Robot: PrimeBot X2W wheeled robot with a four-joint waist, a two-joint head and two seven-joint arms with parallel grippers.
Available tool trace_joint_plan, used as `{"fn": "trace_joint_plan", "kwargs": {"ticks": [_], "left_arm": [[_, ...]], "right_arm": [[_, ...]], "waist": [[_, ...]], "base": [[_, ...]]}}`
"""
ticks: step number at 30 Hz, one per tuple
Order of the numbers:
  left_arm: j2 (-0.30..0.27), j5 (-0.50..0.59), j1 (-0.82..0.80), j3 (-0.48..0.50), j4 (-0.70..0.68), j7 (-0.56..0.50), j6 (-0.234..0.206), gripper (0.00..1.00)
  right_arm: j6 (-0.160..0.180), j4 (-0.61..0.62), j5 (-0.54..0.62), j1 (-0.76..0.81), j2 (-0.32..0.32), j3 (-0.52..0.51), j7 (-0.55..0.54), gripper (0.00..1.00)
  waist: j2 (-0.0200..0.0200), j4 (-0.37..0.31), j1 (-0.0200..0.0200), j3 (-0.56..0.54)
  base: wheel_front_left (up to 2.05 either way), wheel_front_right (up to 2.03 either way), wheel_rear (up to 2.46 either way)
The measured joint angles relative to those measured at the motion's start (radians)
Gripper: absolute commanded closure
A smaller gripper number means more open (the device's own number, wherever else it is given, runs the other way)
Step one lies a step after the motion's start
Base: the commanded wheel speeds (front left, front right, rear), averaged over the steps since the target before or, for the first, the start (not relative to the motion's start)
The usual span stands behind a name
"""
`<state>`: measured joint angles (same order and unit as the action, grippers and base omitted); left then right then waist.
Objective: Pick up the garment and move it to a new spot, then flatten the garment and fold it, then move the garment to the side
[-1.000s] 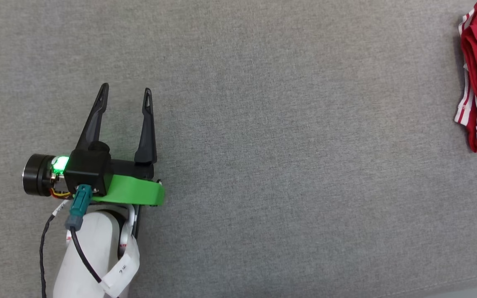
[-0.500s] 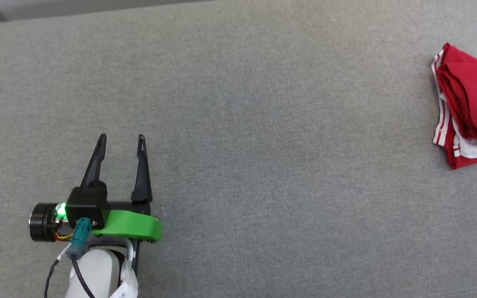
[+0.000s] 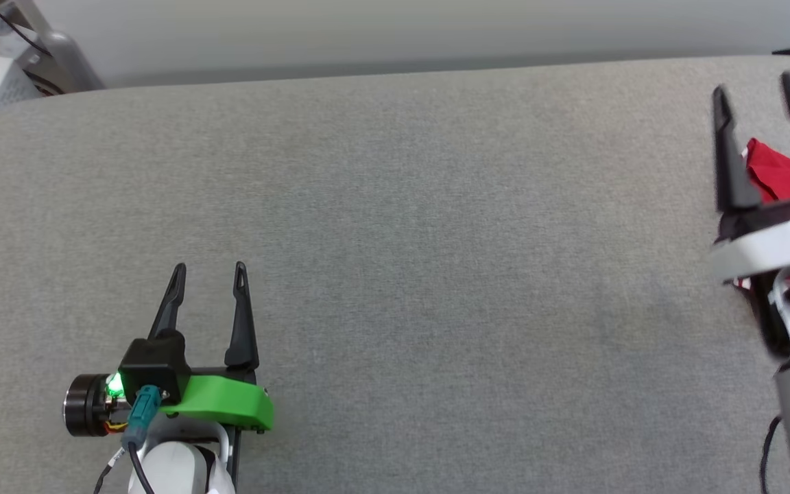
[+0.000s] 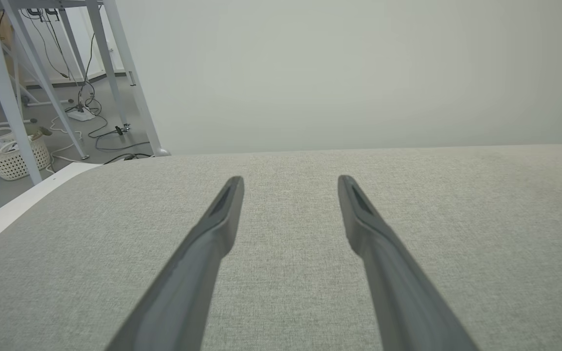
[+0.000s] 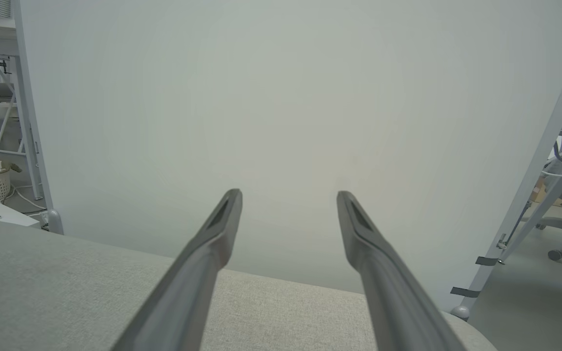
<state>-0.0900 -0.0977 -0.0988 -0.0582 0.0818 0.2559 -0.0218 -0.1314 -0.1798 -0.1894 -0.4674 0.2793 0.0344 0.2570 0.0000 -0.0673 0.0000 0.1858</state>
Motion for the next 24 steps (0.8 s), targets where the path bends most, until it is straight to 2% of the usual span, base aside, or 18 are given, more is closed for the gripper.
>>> {"fn": "trace_joint_plan", "kwargs": {"ticks": [2,4,5,13,24], "left_arm": [[0.0,0.0,0.004,0.0,0.007,0.0,0.0,0.0],[0.001,-0.012,0.017,0.007,0.028,0.0,0.014,0.0],[0.001,-0.012,0.02,0.008,0.031,0.0,0.016,0.0],[0.004,-0.018,0.052,0.012,0.042,0.0,0.027,0.0],[0.015,-0.032,0.085,0.016,0.045,0.0,0.036,0.0]], "right_arm": [[0.0,0.022,0.004,0.051,-0.029,0.001,0.0,0.0],[0.0,0.045,0.011,0.228,-0.119,0.0,0.0,0.0],[0.0,0.047,0.011,0.251,-0.13,-0.002,0.0,0.0],[0.0,0.072,0.02,0.387,-0.174,-0.013,0.0,0.0],[0.0,0.091,0.01,0.469,-0.186,-0.014,0.0,0.0]], "waist": [[0.0,0.013,0.0,-0.014],[0.0,0.046,0.0,-0.059],[0.0,0.049,0.0,-0.065],[0.0,0.054,0.0,-0.108],[0.0,0.064,0.0,-0.141]], "base": [[0.0,0.0,0.0],[0.0,0.0,0.0],[0.0,0.0,0.0],[0.0,0.0,0.0],[0.0,0.0,0.0]]}}
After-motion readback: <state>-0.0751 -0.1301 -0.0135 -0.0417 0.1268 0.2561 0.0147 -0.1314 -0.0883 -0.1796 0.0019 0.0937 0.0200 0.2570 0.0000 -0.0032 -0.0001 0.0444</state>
